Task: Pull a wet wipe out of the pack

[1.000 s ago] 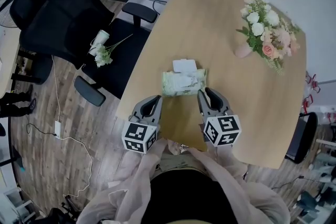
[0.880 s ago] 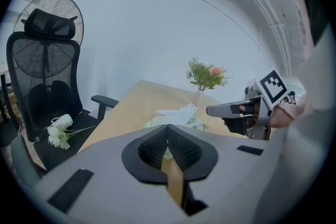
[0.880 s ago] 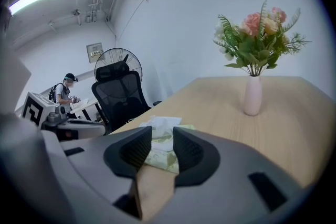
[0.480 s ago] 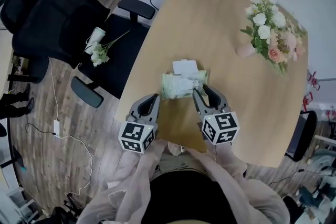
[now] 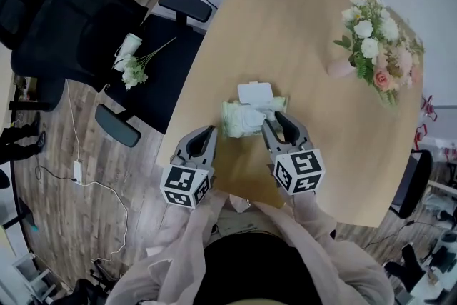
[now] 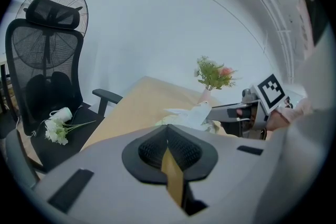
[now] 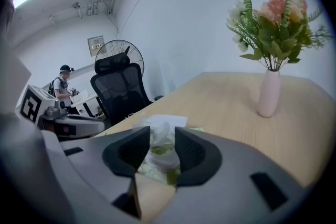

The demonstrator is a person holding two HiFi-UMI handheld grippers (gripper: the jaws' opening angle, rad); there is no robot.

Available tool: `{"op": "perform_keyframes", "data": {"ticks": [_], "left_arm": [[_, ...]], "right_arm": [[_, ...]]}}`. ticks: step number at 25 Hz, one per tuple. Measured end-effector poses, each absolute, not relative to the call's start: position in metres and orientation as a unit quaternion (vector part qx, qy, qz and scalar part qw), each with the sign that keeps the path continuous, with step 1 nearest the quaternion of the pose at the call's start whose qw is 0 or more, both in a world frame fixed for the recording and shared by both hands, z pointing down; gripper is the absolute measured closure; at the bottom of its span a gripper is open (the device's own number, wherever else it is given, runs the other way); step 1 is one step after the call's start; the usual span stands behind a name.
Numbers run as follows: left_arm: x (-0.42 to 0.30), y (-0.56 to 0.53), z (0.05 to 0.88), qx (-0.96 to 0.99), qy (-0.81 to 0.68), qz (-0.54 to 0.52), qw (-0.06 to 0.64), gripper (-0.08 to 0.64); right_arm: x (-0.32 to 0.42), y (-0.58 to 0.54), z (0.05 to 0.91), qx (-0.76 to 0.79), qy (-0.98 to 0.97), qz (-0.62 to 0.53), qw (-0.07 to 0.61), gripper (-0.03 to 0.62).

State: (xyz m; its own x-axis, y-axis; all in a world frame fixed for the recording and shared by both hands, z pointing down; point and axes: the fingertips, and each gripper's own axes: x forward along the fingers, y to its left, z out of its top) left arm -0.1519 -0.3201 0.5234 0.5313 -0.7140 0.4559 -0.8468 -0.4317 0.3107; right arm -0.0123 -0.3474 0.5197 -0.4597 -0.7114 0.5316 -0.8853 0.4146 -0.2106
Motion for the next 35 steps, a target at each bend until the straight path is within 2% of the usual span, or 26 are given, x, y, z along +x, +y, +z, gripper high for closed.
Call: {"op": "perform_keyframes", "data": {"ticks": [9, 14, 16, 35], "left_arm": [[-0.157, -0.324, 0.531, 0.832, -0.468, 0.132, 0.266, 0.548], [-0.160, -0.324, 0.532, 0.832, -0.468, 0.131, 0.268, 0.548], [-0.160, -0.324, 0.532, 0.832, -0.468, 0.130, 0.268, 0.548], [-0.143, -0.315, 0.526, 0.838, -0.457, 0.135, 0.265, 0.548]], "right_arm": [[-0.026, -0.354, 0.528, 0.475, -0.825, 0.229, 0.206, 0.445], [-0.026, -0.353, 0.529, 0.484, -0.818, 0.225, 0.215, 0.559], [-0.026, -0.352, 0.530, 0.482, -0.819, 0.226, 0.215, 0.572], [-0.029, -0.343, 0.518, 0.459, -0.836, 0.222, 0.202, 0.580]]}}
